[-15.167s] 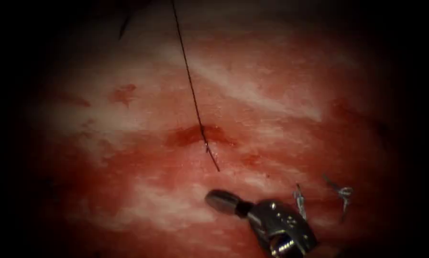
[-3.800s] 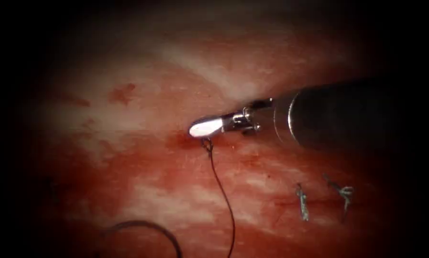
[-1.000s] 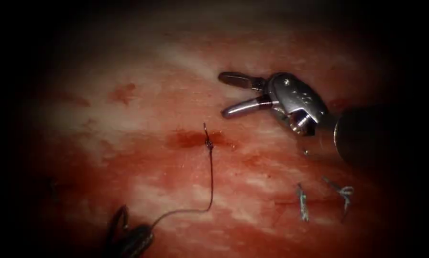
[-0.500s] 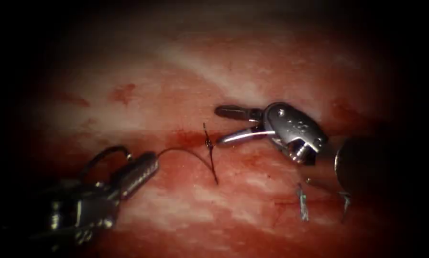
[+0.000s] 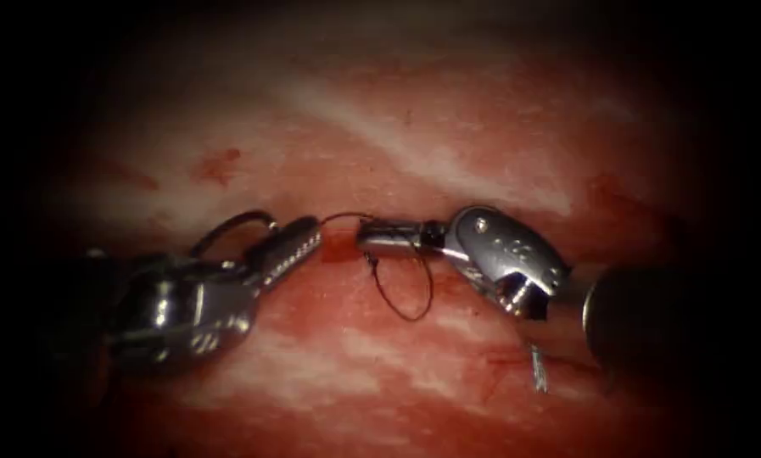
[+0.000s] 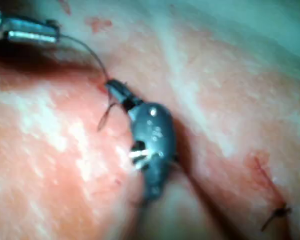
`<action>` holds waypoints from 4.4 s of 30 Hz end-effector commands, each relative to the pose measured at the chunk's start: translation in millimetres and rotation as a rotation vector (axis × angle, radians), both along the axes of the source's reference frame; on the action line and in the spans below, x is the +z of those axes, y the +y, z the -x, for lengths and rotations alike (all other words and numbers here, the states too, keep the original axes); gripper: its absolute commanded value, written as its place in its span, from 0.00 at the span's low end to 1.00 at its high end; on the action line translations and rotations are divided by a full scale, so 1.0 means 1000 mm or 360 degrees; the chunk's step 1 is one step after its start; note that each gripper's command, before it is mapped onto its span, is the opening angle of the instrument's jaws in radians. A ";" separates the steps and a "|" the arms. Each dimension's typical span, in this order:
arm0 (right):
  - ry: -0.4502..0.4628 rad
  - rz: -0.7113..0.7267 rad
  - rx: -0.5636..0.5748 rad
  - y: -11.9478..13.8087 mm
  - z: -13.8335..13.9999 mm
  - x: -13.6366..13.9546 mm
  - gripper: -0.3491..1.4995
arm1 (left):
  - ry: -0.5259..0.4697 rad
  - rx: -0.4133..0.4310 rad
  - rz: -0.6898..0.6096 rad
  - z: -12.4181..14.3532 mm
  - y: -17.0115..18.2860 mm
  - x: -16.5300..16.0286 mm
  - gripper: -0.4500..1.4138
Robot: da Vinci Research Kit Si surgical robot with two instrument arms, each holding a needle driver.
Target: Wound Closure
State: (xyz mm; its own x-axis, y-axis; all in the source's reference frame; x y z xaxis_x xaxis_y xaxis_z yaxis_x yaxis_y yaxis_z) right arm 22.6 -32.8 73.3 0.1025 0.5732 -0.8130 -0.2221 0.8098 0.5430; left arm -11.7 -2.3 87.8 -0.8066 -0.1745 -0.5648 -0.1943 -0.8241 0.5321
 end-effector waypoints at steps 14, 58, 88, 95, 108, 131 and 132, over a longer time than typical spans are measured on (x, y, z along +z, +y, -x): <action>0.0052 -0.0002 0.0064 -0.0034 -0.0008 -0.0006 0.19 | 0.0097 0.0027 -0.0035 0.0024 -0.0008 0.0088 0.00; -0.0424 -0.0807 0.0664 -0.0004 -0.0033 0.0005 0.69 | 0.0186 0.0105 -0.0107 0.0051 -0.0066 0.0119 0.00; -0.0495 -0.0964 0.0718 -0.0018 -0.0035 0.0039 0.71 | 0.0196 0.0123 -0.0126 0.0054 -0.0069 0.0123 0.00; -0.0484 -0.0990 0.0694 -0.0016 -0.0041 0.0035 0.65 | 0.0197 0.0128 -0.0127 0.0053 -0.0070 0.0125 0.00; -0.0459 -0.1051 0.0710 -0.0016 -0.0040 0.0037 0.00 | 0.0197 0.0135 -0.0127 0.0049 -0.0072 0.0127 0.00; -0.0287 -0.1008 0.0594 -0.0031 -0.0017 0.0001 0.00 | 0.0228 0.0071 -0.0180 0.0008 -0.0032 0.0154 0.00; -0.0270 -0.1004 0.0589 -0.0035 -0.0014 -0.0003 0.00 | 0.0238 0.0062 -0.0196 0.0001 -0.0016 0.0156 0.00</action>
State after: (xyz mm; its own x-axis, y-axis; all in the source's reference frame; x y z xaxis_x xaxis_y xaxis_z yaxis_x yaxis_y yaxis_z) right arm 23.5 -35.6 72.3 -0.0933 0.9453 -0.3126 -0.5416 0.2153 0.8126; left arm -10.9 -3.2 102.7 -0.8798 -0.1424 -0.4535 -0.0855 -0.8911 0.4457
